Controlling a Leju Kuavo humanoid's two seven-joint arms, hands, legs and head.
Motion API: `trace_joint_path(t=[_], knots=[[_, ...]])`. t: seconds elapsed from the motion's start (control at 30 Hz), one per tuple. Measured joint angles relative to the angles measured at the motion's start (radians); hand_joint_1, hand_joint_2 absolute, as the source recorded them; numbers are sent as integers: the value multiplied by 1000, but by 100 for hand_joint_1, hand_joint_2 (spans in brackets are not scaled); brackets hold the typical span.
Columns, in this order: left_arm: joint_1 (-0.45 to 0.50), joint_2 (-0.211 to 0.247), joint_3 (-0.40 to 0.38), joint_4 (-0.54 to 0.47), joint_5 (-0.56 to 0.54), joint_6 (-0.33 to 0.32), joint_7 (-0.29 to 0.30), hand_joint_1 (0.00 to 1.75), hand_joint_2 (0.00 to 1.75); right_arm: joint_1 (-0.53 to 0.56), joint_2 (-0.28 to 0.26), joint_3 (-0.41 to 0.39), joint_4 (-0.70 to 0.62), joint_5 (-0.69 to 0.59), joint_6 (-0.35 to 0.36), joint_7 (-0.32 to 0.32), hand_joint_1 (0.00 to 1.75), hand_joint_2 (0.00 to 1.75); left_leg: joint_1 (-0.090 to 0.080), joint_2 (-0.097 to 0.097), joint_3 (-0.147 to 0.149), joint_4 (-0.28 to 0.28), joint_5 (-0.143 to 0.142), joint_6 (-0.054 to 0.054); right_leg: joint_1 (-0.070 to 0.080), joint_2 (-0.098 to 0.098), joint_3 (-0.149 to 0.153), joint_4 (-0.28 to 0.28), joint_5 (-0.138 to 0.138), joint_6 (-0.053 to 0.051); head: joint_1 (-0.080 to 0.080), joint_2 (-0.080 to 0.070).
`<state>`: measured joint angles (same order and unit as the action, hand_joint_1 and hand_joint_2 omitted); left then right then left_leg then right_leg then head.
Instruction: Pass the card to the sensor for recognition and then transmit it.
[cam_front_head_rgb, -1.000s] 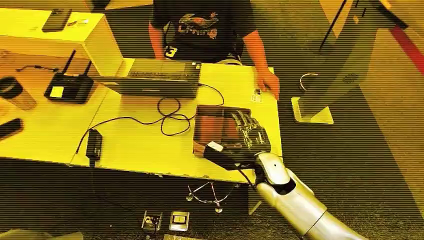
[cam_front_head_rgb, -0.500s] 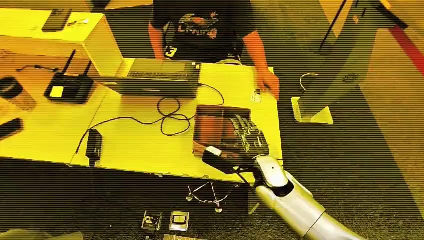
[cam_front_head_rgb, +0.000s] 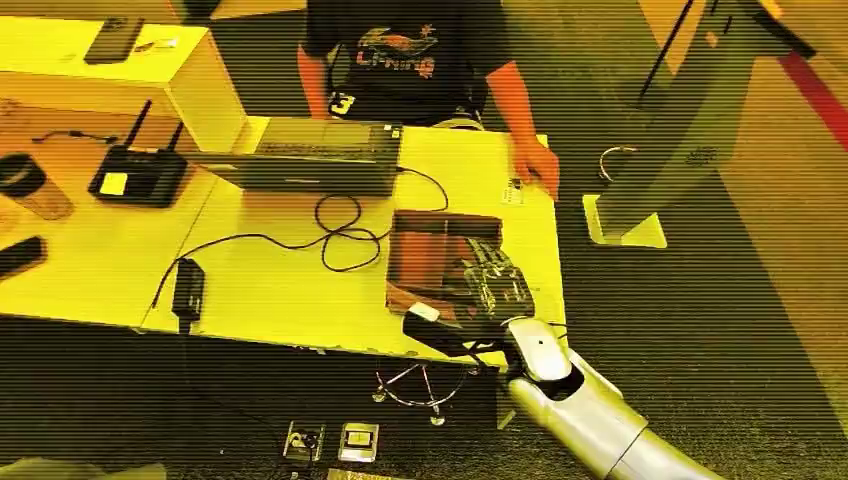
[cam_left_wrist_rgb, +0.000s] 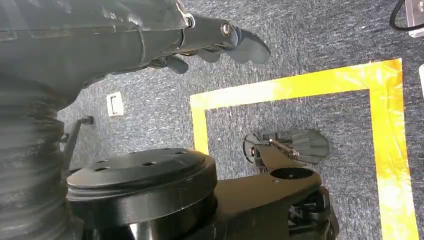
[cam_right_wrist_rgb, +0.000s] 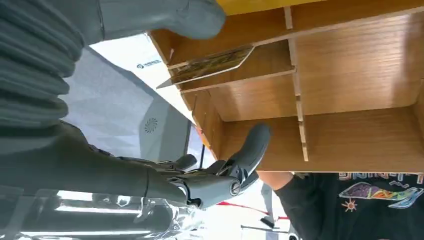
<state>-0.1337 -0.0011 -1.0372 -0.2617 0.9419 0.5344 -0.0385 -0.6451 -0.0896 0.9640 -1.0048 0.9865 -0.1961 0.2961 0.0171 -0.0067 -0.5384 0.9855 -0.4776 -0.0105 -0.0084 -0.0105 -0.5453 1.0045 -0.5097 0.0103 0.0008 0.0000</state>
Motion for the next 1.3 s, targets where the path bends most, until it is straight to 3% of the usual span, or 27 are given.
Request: trace_joint_path(t=[0.17, 0.27, 0.3, 0.37, 0.4, 0.47, 0.5, 0.67, 1.13, 1.3], knots=[[0, 0, 0, 0, -3, 0, 0, 0, 175, 1, 0, 1, 16, 4, -8, 10, 54, 175, 0, 0, 0, 0, 0, 0, 0, 0, 0, 0, 0, 0, 0, 0], [-1, 0, 0, 0, -6, 0, 0, 0, 175, 2, 0, 1, 24, 4, -11, 14, 63, 175, 0, 0, 0, 0, 0, 0, 0, 0, 0, 0, 0, 0, 0, 0], [-1, 0, 0, 0, -7, 0, 0, 0, 175, 2, 0, 1, 27, 4, -12, 14, 89, 175, 0, 0, 0, 0, 0, 0, 0, 0, 0, 0, 0, 0, 0, 0], [-1, 0, 0, 0, -9, 0, 0, 0, 175, 4, 0, 1, 31, 4, -13, 15, 110, 175, 0, 0, 0, 0, 0, 0, 0, 0, 0, 0, 0, 0, 0, 0], [-1, 0, 0, 0, -10, 0, 0, 0, 175, 4, 0, 1, 33, 4, -13, 15, 110, 175, 0, 0, 0, 0, 0, 0, 0, 0, 0, 0, 0, 0, 0, 0], [-1, 0, 0, 0, -10, 0, 0, 0, 175, 5, 0, 1, 37, 4, -15, 16, 150, 175, 0, 0, 0, 0, 0, 0, 0, 0, 0, 0, 0, 0, 0, 0], [-1, 0, 0, 0, -10, 0, 0, 0, 175, 6, 0, 1, 38, 4, -17, 17, 154, 175, 0, 0, 0, 0, 0, 0, 0, 0, 0, 0, 0, 0, 0, 0], [-1, 0, 0, 0, -10, 0, 0, 0, 175, 6, 0, 1, 47, 6, -28, 16, 162, 175, 0, 0, 0, 0, 0, 0, 0, 0, 0, 0, 0, 0, 0, 0], [-1, 0, 0, -6, -11, 0, 1, 0, 175, 6, 1, 1, 66, 19, -50, 15, 152, 175, 0, 0, 0, 0, 0, 0, 0, 0, 0, 0, 0, 0, 0, 0], [-2, 0, 0, -8, -12, 2, 2, 0, 175, 6, 2, 1, 74, 30, -73, 12, 162, 175, 0, 0, 0, 0, 0, 0, 0, 0, 0, 0, 0, 0, 0, 0]])
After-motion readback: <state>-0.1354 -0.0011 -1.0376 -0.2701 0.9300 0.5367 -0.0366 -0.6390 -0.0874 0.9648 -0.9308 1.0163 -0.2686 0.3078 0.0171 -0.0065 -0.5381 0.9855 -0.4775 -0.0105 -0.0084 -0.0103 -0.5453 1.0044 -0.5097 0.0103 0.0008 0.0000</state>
